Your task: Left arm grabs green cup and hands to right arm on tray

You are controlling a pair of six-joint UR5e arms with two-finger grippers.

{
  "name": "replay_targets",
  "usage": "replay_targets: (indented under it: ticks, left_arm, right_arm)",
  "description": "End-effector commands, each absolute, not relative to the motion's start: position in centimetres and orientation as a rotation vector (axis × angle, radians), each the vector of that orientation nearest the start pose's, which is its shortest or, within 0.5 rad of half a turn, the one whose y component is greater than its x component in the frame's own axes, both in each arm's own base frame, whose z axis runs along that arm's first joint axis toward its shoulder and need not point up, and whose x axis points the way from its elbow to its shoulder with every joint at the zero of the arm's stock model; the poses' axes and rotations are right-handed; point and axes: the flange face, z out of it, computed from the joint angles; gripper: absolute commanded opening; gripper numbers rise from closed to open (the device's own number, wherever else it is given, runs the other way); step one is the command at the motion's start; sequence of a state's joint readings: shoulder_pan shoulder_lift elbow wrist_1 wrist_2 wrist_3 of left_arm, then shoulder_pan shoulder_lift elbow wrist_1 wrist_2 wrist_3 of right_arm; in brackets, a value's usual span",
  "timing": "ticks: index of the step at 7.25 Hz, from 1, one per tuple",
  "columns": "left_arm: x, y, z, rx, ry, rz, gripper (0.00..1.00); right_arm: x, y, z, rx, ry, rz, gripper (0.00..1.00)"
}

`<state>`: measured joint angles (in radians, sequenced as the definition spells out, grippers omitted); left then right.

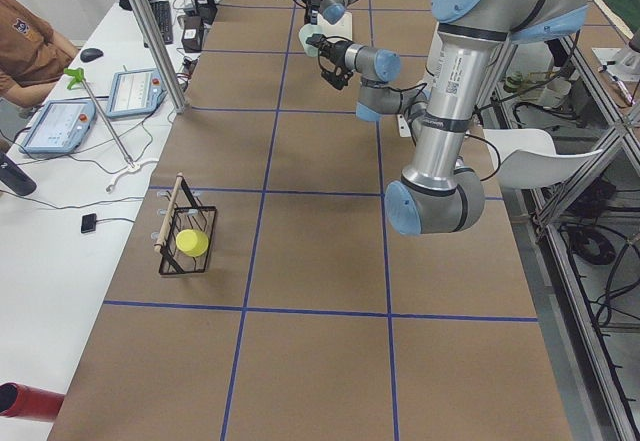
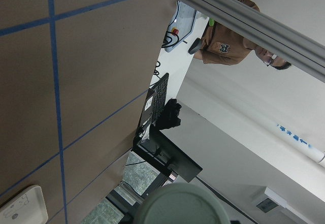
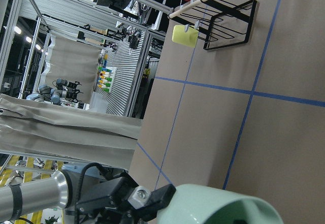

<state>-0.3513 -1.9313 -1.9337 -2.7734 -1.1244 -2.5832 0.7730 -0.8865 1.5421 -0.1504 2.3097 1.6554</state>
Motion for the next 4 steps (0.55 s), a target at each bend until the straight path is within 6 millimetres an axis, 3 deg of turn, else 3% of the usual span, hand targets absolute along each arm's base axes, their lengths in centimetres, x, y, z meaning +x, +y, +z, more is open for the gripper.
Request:
replay_targets:
  ticks: [1, 3, 4]
  left_arm:
    - [40.24, -33.52, 17.56, -0.369, 2.101, -1.294, 0.20]
    - [40.24, -33.52, 17.56, -0.368, 2.101, -1.294, 0.20]
    - [40.24, -33.52, 17.56, -0.368, 2.101, -1.294, 0.20]
  right_arm:
    - [-38.19, -46.26, 12.92, 0.226, -1.927, -0.203, 0.48]
    - [-38.14, -46.19, 12.97, 0.226, -1.928, -0.205, 0.28]
    - [-38.03, -46.21, 12.92, 0.229, -1.929, -0.205, 0.25]
